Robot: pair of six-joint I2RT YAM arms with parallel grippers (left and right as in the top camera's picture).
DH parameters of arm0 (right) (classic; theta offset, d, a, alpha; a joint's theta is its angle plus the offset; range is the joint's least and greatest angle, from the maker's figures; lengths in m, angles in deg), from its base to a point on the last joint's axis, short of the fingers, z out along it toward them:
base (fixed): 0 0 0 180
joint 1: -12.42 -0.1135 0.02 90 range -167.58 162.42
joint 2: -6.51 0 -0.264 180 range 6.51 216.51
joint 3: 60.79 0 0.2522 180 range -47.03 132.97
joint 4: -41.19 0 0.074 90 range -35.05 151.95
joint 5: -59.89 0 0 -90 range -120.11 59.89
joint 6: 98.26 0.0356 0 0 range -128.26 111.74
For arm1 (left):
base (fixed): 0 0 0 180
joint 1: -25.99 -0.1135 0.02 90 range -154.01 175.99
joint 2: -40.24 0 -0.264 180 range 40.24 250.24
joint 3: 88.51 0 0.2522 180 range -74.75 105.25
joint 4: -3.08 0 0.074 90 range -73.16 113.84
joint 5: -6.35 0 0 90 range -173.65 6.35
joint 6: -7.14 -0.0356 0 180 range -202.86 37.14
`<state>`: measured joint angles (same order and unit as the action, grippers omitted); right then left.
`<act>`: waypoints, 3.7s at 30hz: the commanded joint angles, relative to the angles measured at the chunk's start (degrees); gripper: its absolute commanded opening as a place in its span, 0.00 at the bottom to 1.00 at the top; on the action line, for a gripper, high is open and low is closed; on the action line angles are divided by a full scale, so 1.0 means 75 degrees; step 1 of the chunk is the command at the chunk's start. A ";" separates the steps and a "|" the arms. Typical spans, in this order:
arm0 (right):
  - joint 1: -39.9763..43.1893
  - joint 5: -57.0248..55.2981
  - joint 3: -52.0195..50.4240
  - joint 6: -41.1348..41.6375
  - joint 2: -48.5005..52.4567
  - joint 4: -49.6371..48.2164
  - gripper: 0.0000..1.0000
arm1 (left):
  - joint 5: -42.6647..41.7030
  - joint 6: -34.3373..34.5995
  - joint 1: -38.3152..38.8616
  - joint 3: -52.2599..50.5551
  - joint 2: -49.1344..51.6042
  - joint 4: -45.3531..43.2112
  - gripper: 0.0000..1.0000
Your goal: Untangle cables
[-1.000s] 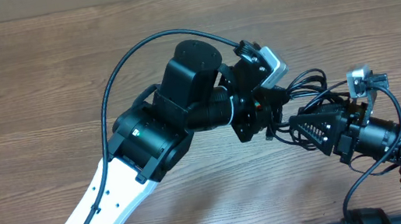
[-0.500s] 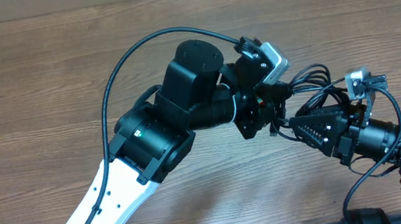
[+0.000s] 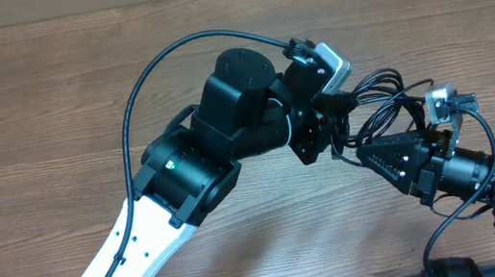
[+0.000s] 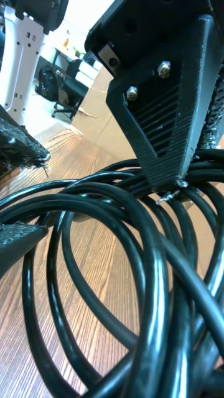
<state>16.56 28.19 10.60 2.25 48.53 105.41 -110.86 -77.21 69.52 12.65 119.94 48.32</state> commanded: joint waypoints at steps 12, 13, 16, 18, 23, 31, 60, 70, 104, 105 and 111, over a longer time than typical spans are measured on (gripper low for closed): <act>0.0006 0.0114 0.0023 -0.0003 0.0038 -0.0493 0.37 | -0.0871 0.0163 0.0382 0.0111 0.0472 -0.0227 0.04; 0.0006 0.0114 0.0023 -0.0003 0.0073 -0.0493 0.36 | -0.0868 0.0163 0.0379 0.0111 0.0472 -0.0227 0.04; 0.0006 0.0119 0.0023 -0.0003 0.0181 -0.0490 0.29 | -0.0874 0.0163 0.0379 0.0111 0.0472 -0.0233 0.04; 0.0006 0.0125 0.0023 0.0000 0.0262 -0.0490 0.20 | -0.0956 0.0160 0.0379 0.0111 0.0472 -0.0227 0.04; 0.0006 0.0458 0.0026 0.0000 0.0277 -0.0493 0.04 | 0.0463 0.0627 0.0312 0.0111 0.0472 0.0073 0.04; 0.0006 0.1510 0.0026 -0.0003 0.0277 -0.0909 0.04 | 0.2821 0.2815 -0.0079 0.0111 0.0472 0.1011 0.04; 0.0009 0.1352 0.0026 0.0909 0.0280 -0.2527 0.04 | 0.4287 0.9136 -0.0472 0.0111 0.0472 0.3724 0.04; 0.0009 -0.0635 0.0026 0.2337 0.0280 -0.2506 0.04 | 0.4275 0.6726 -0.0959 0.0114 0.0405 0.3966 0.04; 0.0006 -0.2967 0.0023 0.1096 0.0280 0.0315 0.73 | 0.1396 -0.0761 -0.1003 0.0245 -0.0493 0.2500 0.04; 0.0006 -0.2961 0.0023 0.0901 0.0280 0.0318 0.73 | 0.1201 -0.1049 -0.1003 0.0245 -0.0493 0.2503 0.04; 0.0006 -0.2795 0.0023 -0.1058 0.0280 0.0376 0.74 | 0.0172 -0.1961 -0.1003 0.0245 -0.0493 0.2503 0.04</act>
<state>16.54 6.55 10.49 4.06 51.09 108.10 -102.99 -86.28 62.21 12.69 117.40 67.80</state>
